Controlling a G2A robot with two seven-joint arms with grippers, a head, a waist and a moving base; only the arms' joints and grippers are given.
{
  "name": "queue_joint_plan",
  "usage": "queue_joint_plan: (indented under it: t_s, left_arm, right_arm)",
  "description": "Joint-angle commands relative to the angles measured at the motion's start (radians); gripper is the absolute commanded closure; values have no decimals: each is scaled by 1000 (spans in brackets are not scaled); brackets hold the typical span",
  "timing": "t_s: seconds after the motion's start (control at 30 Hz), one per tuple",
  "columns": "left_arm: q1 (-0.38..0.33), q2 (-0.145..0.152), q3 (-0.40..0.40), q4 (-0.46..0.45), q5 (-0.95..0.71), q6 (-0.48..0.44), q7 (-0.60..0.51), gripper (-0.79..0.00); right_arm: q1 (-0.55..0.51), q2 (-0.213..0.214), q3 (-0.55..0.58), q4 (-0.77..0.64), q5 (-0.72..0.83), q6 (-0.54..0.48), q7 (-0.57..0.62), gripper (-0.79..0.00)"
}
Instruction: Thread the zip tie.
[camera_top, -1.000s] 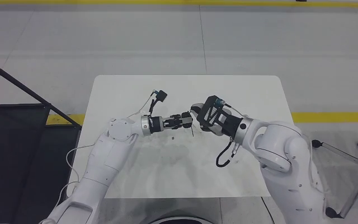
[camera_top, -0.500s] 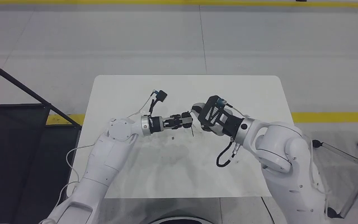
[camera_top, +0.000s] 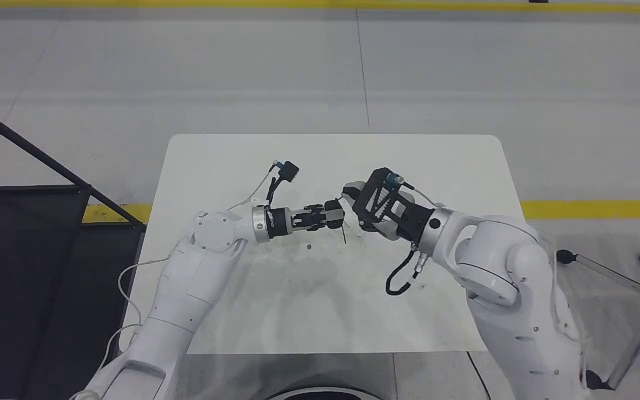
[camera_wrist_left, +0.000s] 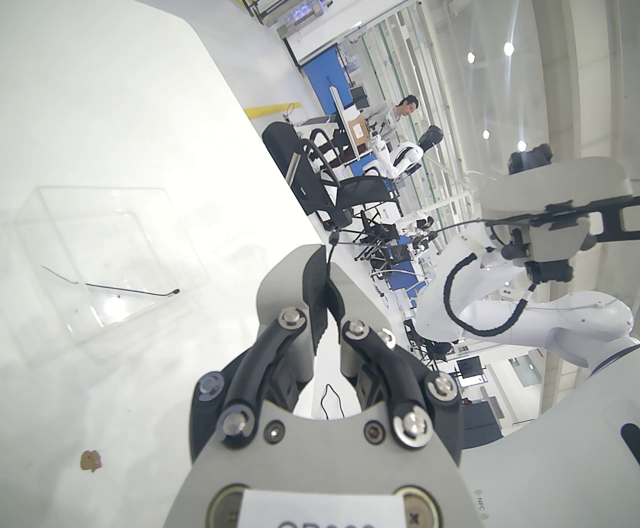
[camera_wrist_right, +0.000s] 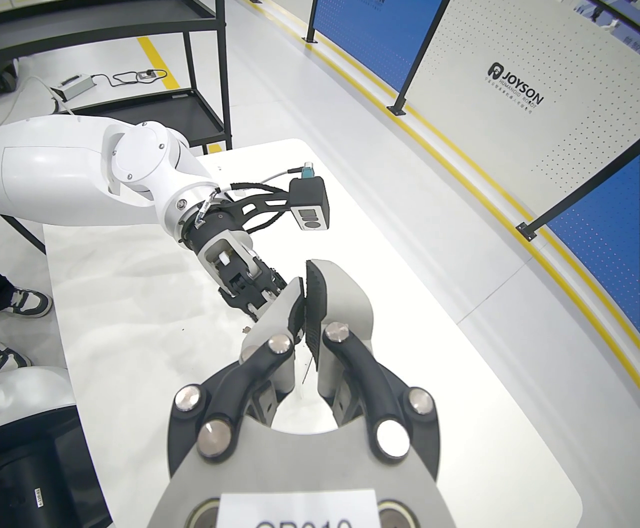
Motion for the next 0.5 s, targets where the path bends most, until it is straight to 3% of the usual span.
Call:
queue_joint_plan:
  t_s: [0.0, 0.47]
  left_arm:
    - [0, 0, 0, 0, 0, 0, 0, 0]
    - [0, 0, 0, 0, 0, 0, 0, 0]
  right_arm:
    - [0, 2, 0, -2, 4, 1, 0, 0]
    - [-6, 14, -4, -17, 11, 4, -6, 0]
